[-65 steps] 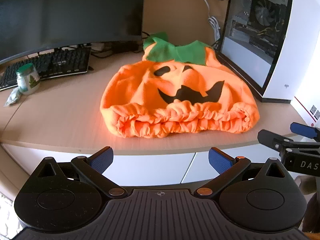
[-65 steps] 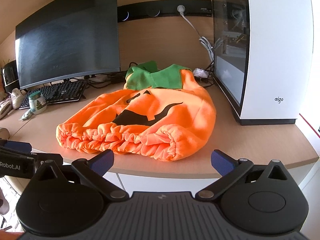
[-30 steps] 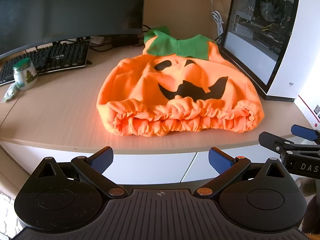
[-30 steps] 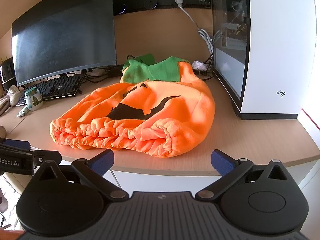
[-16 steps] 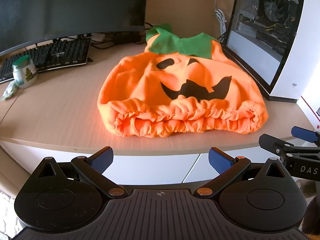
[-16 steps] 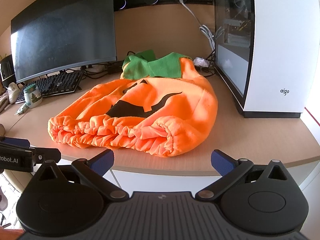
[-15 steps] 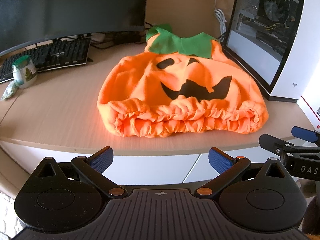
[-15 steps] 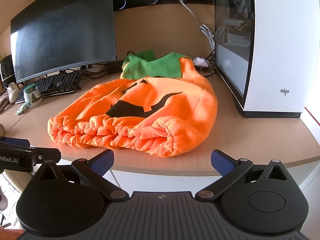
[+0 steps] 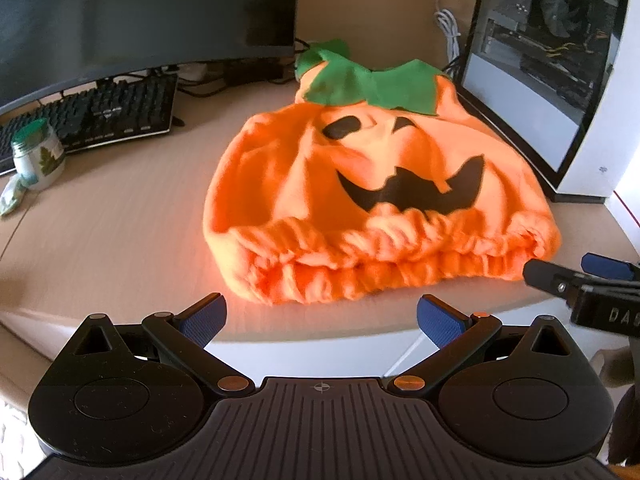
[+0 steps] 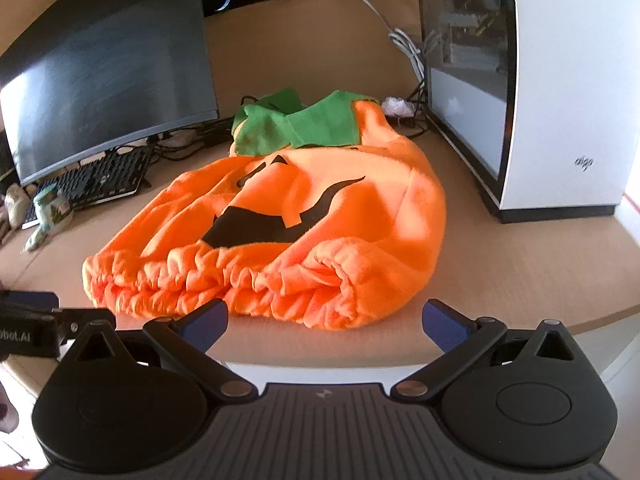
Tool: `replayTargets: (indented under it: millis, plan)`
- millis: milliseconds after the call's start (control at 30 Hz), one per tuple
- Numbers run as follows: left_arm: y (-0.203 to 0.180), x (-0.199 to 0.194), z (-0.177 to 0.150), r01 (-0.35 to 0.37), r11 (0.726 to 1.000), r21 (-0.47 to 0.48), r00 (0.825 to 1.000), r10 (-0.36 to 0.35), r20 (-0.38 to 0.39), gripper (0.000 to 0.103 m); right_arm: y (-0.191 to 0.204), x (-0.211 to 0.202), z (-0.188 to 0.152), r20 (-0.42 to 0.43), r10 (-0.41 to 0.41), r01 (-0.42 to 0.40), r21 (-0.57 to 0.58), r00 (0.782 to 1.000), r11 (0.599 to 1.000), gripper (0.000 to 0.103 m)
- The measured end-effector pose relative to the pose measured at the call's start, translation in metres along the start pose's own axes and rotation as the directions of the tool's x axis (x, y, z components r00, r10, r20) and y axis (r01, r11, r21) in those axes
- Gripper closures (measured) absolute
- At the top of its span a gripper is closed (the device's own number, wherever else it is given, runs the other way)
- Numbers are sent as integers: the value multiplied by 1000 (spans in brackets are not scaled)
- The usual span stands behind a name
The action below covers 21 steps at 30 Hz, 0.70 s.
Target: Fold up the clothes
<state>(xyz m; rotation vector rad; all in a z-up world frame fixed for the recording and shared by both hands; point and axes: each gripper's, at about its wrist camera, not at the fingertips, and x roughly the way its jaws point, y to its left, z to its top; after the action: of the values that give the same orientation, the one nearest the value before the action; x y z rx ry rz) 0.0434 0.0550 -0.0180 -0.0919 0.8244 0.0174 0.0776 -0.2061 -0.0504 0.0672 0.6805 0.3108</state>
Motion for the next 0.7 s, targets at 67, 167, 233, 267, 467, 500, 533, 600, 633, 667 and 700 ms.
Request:
replayTargets:
  millis: [67, 167, 233, 267, 467, 500, 533, 600, 633, 667, 700]
  plan:
    - [10, 9, 9, 16, 1000, -10, 1000, -16, -19, 0, -2, 7, 7, -7, 13, -13, 38, 1000, 999, 0]
    - [25, 24, 25, 62, 998, -31, 997, -64, -46, 0, -11, 27, 21, -81, 172, -156, 179, 982, 971, 0]
    - [32, 35, 40, 109, 994, -29, 992, -110, -56, 0, -16, 48, 29, -151, 350, -294, 305, 924, 906, 0]
    - [34, 38, 48, 126, 992, -22, 990, -127, -58, 0, -15, 54, 35, -150, 385, -320, 335, 910, 886, 0]
    - [56, 56, 104, 234, 970, -67, 970, -237, -48, 0, 24, 14, 115, 161, 191, -209, 110, 968, 972, 0]
    - [55, 62, 112, 249, 966, -69, 967, -252, -41, 0, 28, 20, 127, 128, 198, -212, 108, 972, 971, 0]
    - [54, 68, 119, 264, 962, -70, 963, -267, -35, 0, 31, 30, 138, 60, 218, -223, 114, 974, 968, 0]
    - [48, 81, 131, 273, 960, -67, 961, -275, -25, 0, 33, 62, 147, -114, 324, -305, 156, 939, 940, 0]
    - [45, 86, 134, 278, 959, -64, 960, -280, -27, 0, 36, 71, 147, -138, 327, -308, 145, 935, 940, 0]
    - [42, 92, 137, 283, 957, -60, 958, -285, -28, 0, 40, 75, 148, -139, 304, -290, 111, 942, 951, 0]
    - [39, 97, 140, 288, 956, -57, 957, -290, -30, 0, 46, 76, 152, -106, 250, -247, 37, 963, 968, 0]
